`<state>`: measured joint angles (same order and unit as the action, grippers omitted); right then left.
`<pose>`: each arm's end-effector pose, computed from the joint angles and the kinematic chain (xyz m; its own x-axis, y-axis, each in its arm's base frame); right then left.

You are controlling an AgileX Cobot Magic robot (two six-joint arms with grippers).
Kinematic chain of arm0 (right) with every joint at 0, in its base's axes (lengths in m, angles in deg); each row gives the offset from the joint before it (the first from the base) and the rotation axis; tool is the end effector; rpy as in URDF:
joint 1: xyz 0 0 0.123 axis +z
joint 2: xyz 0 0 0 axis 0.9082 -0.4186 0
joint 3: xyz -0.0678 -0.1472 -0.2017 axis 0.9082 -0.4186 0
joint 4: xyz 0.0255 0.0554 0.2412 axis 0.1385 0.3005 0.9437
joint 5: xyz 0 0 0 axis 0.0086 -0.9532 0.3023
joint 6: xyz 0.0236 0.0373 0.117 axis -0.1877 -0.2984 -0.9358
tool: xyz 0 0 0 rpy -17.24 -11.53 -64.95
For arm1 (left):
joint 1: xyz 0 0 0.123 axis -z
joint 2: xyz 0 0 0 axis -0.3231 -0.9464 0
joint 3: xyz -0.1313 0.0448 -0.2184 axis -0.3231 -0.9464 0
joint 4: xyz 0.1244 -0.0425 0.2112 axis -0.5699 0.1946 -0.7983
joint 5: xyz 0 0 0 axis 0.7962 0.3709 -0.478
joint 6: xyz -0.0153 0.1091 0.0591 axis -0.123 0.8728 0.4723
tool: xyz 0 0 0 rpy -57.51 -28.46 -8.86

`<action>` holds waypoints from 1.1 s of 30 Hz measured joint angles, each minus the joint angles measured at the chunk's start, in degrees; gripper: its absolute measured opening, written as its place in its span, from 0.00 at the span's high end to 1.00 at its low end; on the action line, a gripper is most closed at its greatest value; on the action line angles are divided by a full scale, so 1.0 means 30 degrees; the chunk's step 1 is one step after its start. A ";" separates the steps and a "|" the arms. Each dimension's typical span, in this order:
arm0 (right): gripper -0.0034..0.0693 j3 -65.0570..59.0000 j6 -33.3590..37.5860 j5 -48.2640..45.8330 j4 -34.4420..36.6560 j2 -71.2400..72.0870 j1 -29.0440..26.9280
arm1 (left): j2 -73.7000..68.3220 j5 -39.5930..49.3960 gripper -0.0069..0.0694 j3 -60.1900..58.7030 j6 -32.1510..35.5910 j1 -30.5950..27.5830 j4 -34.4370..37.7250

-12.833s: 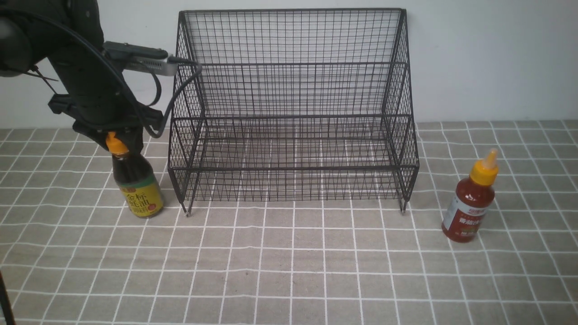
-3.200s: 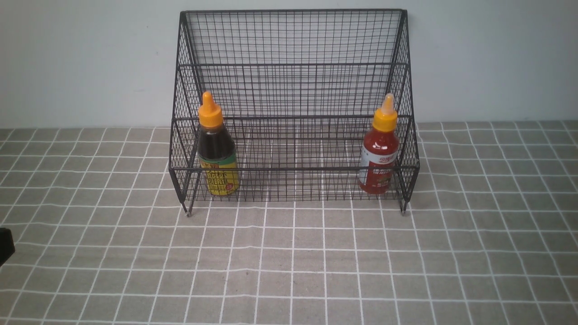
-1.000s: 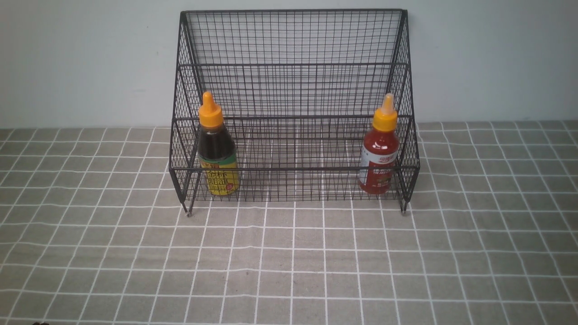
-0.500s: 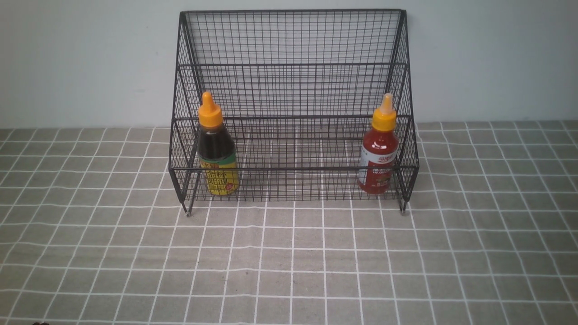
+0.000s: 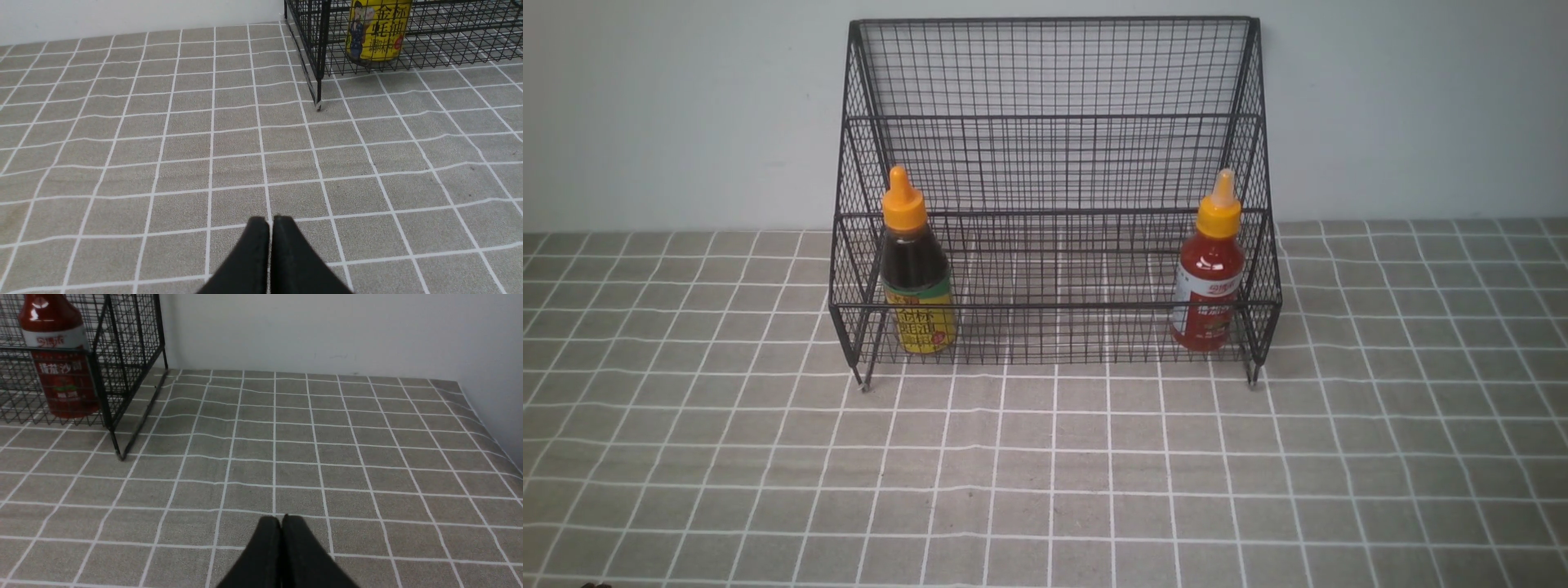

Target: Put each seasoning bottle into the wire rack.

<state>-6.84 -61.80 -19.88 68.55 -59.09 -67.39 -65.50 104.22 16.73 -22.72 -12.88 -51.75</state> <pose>0.1077 -0.0019 0.1624 -0.3087 -0.0123 -0.9511 0.0136 0.9998 -0.0173 0.1075 -0.0119 0.1605 -0.3037 0.0490 -0.9515 0.1141 0.9934 0.0148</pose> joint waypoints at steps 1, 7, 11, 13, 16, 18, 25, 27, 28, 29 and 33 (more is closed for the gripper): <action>0.97 0.0000 0.0000 0.0017 -0.0019 0.0000 0.0040 | 0.0000 0.0000 0.92 0.0000 0.0000 0.0000 0.0000; 0.97 0.0000 -0.0105 0.0021 0.0003 0.0000 0.0800 | 0.0000 0.0000 0.92 0.0000 0.0000 0.0000 0.0000; 0.97 0.0000 -0.0147 0.0056 0.0021 0.0000 0.0857 | 0.0000 0.0000 0.92 0.0000 0.0000 0.0000 0.0000; 0.97 0.0000 -0.0147 0.0056 0.0021 0.0000 0.0881 | 0.0000 0.0000 0.92 0.0000 0.0000 0.0000 0.0000; 0.97 0.0000 -0.0147 0.0056 0.0021 0.0000 0.0881 | 0.0000 0.0000 0.92 0.0000 0.0000 0.0000 0.0000; 0.97 0.0000 -0.0147 0.0056 0.0021 0.0000 0.0881 | 0.0000 0.0000 0.92 0.0000 0.0000 0.0000 0.0000; 0.97 0.0000 -0.0147 0.0056 0.0021 0.0000 0.0881 | 0.0000 0.0000 0.92 0.0000 0.0000 0.0000 0.0000; 0.97 0.0000 -0.0147 0.0056 0.0021 0.0000 0.0881 | 0.0000 0.0000 0.92 0.0000 0.0000 0.0000 0.0000; 0.97 0.0000 -0.0147 0.0056 0.0021 0.0000 0.0881 | 0.0000 0.0000 0.92 0.0000 0.0000 0.0000 0.0000; 0.97 0.0000 -0.0147 0.0056 0.0021 0.0000 0.0881 | 0.0000 0.0000 0.92 0.0000 0.0000 0.0000 0.0000; 0.97 0.0000 -0.0147 0.0056 0.0021 0.0000 0.0881 | 0.0000 0.0000 0.92 0.0000 0.0000 0.0000 0.0000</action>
<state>-6.84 -62.24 -19.72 68.61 -59.09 -64.75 -65.50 104.22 16.73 -22.72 -12.88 -51.75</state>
